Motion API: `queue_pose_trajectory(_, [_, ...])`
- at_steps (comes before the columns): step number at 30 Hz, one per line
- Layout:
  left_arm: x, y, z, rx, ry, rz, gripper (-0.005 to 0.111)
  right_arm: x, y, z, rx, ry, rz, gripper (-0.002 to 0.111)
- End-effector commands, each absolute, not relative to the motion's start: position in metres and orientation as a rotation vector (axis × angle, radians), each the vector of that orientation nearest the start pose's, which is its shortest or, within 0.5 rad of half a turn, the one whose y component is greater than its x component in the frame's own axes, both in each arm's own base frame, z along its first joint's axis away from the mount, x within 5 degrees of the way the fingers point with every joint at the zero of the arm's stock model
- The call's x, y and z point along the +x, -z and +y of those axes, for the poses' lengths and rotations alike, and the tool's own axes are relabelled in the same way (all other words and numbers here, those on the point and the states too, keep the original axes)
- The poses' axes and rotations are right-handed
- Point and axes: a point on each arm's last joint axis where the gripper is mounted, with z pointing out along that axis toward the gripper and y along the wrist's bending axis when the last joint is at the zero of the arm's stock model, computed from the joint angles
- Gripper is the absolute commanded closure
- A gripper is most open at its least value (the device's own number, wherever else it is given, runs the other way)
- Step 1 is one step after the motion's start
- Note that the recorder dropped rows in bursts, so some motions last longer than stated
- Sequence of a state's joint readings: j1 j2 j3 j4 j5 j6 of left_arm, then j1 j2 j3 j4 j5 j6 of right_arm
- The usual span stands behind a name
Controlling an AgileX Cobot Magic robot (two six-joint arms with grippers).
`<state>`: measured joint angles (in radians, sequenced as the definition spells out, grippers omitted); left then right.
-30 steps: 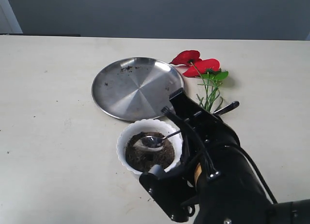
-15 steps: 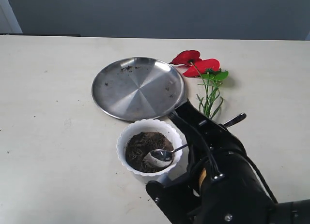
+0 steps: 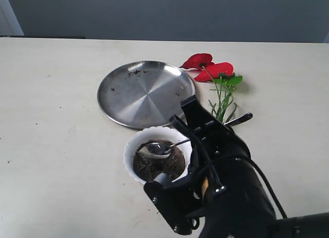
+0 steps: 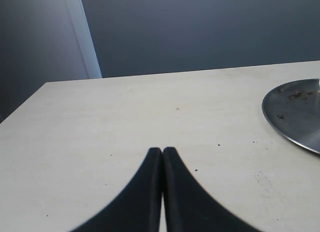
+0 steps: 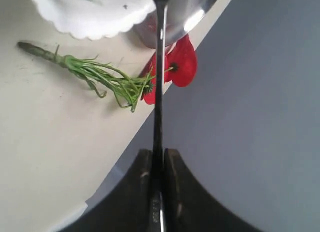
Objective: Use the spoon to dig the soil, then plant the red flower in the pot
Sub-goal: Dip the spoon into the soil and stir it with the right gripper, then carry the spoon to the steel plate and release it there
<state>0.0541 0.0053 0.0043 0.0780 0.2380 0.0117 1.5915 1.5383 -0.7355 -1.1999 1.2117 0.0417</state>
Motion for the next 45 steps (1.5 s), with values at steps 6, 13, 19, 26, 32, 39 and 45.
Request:
queue_pose_trajectory(6, [0.055,-0.192,0.004,0.015,-0.107,1.714,0.106,0.072,-0.232,0.225,-2.082,1.104,1.129,0.109])
queue_pose_trajectory(13, [0.055,-0.192,0.004,0.015,-0.107,1.714,0.106,0.089,-0.273,0.208,-1.582,0.881,1.373,0.109])
queue_pose_trajectory(19, [0.055,-0.192,0.004,0.015,-0.107,1.714,0.106,0.147,-0.275,0.194,-1.352,0.476,1.634,0.109])
queue_pose_trajectory(26, [0.055,-0.192,0.004,0.015,-0.107,1.714,0.106,0.256,-0.271,0.190,-1.161,0.039,1.721,0.109])
queue_pose_trajectory(32, [0.055,-0.192,0.004,0.015,-0.107,1.716,0.106,0.322,-0.228,0.236,-1.260,0.114,1.822,0.109])
queue_pose_trajectory(39, [0.055,-0.192,0.004,0.015,-0.107,1.716,0.106,0.341,-0.218,0.279,-1.402,-0.376,2.207,0.109])
queue_pose_trajectory(45, [0.055,-0.192,0.004,0.015,-0.107,1.716,0.106,0.353,-0.210,0.292,-1.455,-0.398,2.270,0.109])
